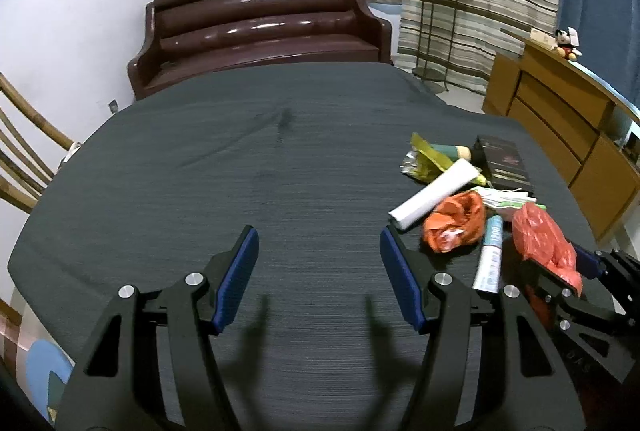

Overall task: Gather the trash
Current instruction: 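Grasp the red plastic bag with the right tool and lift it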

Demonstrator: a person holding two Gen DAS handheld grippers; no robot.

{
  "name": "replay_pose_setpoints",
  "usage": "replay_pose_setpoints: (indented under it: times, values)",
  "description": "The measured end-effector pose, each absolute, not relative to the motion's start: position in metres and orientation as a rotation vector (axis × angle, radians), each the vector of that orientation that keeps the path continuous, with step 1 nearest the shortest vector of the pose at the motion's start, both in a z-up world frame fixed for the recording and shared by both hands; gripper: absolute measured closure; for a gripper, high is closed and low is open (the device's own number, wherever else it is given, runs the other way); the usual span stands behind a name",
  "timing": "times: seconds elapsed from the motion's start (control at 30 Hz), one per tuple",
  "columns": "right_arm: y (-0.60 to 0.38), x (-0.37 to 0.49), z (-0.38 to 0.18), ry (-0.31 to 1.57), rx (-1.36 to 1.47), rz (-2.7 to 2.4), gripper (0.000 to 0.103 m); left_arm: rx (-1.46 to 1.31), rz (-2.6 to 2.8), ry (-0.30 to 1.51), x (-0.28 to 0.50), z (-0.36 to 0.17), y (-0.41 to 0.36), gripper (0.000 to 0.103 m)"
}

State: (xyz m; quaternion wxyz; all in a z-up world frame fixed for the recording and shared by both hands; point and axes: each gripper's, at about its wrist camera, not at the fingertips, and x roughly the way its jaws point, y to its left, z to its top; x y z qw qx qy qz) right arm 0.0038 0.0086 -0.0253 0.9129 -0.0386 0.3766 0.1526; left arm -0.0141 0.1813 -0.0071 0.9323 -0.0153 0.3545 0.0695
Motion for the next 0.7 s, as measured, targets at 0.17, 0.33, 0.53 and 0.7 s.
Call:
replay_pose_setpoints:
  times: [0.17, 0.33, 0.53, 0.7]
  values:
    - [-0.006, 0.002, -0.015, 0.74, -0.06, 0.285, 0.059, -0.023, 0.113, 0.725, -0.011, -0.007, 0.167, 0.041]
    - [-0.026, 0.011, -0.008, 0.716, -0.035, 0.244, 0.059, -0.019, 0.077, 0.726, -0.004, -0.007, 0.15, 0.041]
    - [-0.05, 0.027, -0.006, 0.703, -0.013, 0.194, 0.059, -0.012, 0.044, 0.738, 0.01, -0.008, 0.132, 0.041]
    - [-0.063, 0.036, -0.007, 0.7, -0.013, 0.174, 0.059, -0.005, 0.027, 0.757, 0.021, -0.012, 0.119, 0.04]
